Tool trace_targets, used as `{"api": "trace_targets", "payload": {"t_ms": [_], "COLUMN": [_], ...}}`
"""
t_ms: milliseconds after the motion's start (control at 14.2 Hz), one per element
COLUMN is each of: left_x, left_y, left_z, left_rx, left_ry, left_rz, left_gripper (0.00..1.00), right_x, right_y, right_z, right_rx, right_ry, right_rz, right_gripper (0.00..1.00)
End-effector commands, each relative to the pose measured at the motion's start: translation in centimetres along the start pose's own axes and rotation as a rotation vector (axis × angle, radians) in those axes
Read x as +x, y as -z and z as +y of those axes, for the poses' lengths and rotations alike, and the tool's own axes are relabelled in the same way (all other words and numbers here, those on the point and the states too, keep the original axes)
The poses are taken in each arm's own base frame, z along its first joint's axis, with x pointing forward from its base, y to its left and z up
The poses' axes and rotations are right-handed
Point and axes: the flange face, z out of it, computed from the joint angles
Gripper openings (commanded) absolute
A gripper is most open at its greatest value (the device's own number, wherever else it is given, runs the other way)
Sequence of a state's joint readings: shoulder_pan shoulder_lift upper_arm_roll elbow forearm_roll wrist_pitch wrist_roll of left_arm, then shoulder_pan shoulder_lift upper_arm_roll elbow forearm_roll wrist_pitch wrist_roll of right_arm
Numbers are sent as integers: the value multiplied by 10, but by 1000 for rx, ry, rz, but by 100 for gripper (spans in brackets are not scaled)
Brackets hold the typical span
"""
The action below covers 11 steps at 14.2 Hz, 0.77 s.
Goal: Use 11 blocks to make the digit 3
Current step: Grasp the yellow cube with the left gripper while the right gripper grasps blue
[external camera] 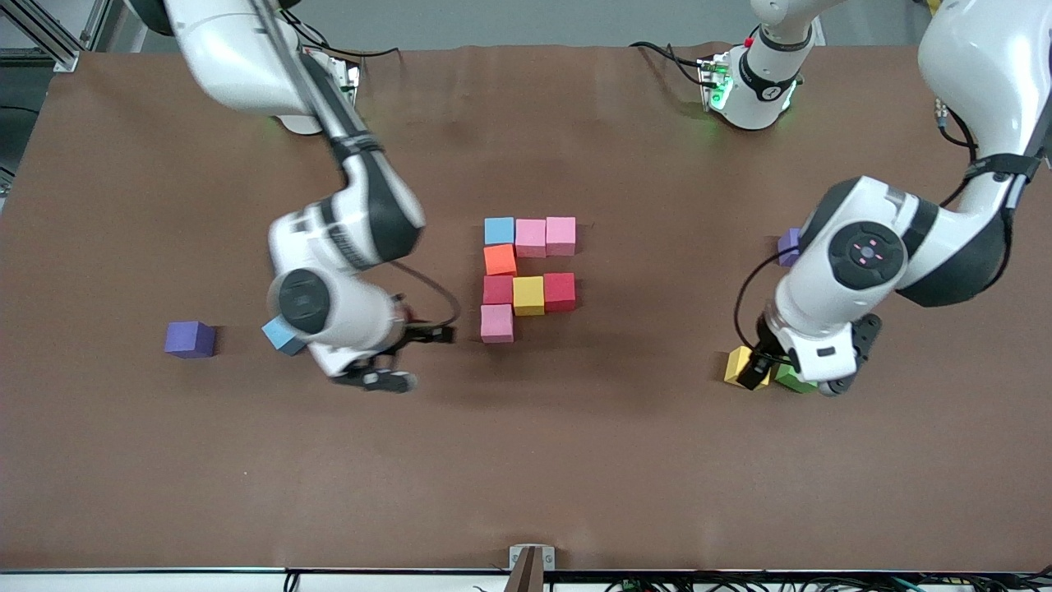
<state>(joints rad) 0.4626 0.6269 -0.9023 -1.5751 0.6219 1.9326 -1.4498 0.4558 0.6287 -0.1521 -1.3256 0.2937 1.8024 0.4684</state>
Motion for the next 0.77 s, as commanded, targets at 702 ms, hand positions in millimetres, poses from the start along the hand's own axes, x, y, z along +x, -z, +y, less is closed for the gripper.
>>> {"api": "trace_targets", "payload": {"t_ms": [702], "left_x": [38], "left_y": [-130], "left_z": [-22], "left_rx": [78], "left_ry": [372], "left_rz": [-94], "left_gripper": [100], "right_x": [29], "right_y": [-16], "right_z": [255], "right_rx": [-91], "right_ry": [-303], "right_rz": [40], "right_gripper": [100]}}
